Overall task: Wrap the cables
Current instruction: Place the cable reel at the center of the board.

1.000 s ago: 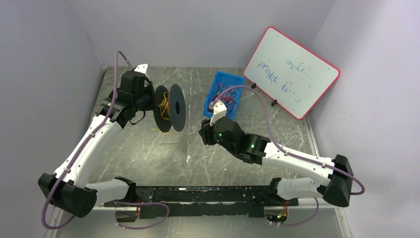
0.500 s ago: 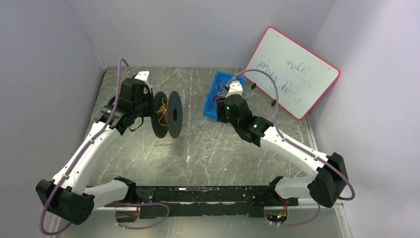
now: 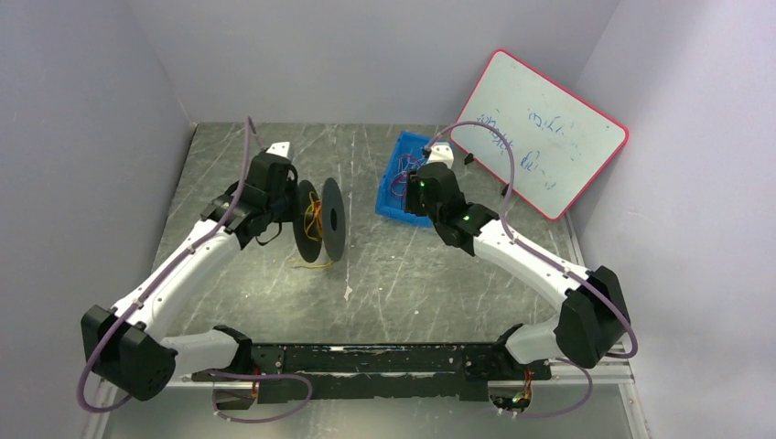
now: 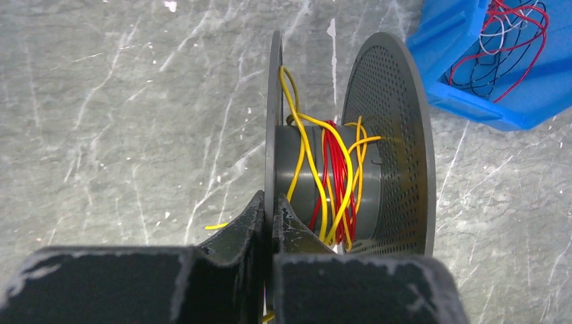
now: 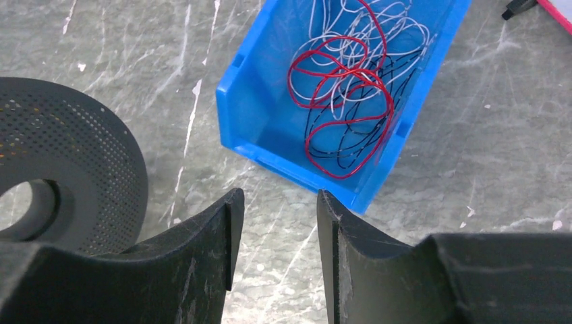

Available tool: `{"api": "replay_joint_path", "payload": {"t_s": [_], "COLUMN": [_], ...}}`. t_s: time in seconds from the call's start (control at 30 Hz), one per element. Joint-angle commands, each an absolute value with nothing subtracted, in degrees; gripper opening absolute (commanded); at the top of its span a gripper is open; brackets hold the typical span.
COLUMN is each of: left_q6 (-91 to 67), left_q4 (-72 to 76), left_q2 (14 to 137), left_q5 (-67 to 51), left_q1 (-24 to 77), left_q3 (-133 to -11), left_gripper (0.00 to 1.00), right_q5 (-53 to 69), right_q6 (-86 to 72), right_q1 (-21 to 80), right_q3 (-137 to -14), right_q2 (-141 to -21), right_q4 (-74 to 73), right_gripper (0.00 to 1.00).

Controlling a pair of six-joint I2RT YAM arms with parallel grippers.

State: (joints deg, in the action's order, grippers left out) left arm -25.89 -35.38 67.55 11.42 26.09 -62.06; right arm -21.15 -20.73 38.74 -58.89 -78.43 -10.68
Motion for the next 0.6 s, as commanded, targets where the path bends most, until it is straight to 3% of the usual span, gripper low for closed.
{"api": "replay_joint_path", "payload": {"t_s": [0.0, 0.57], "left_q6": [-27.95, -26.12], "left_q4": [-27.93, -26.87], "left_q2": [70.16, 78.96], "left_q5": [13.46, 18.58], "left_q1": [28.61, 38.00], "left_q3": [-63.61, -68.99], "left_gripper": [0.07, 0.07], "right_q5": [-20.54, -18.94], "right_q6": [-21.70, -21.49], "right_q1": [37.49, 35.07], "right_q3": [-57.78, -52.58], "right_q2": [-77.49, -74.80], "right_q4": [-8.69, -7.46], "right_gripper": [0.47, 0.47]}}
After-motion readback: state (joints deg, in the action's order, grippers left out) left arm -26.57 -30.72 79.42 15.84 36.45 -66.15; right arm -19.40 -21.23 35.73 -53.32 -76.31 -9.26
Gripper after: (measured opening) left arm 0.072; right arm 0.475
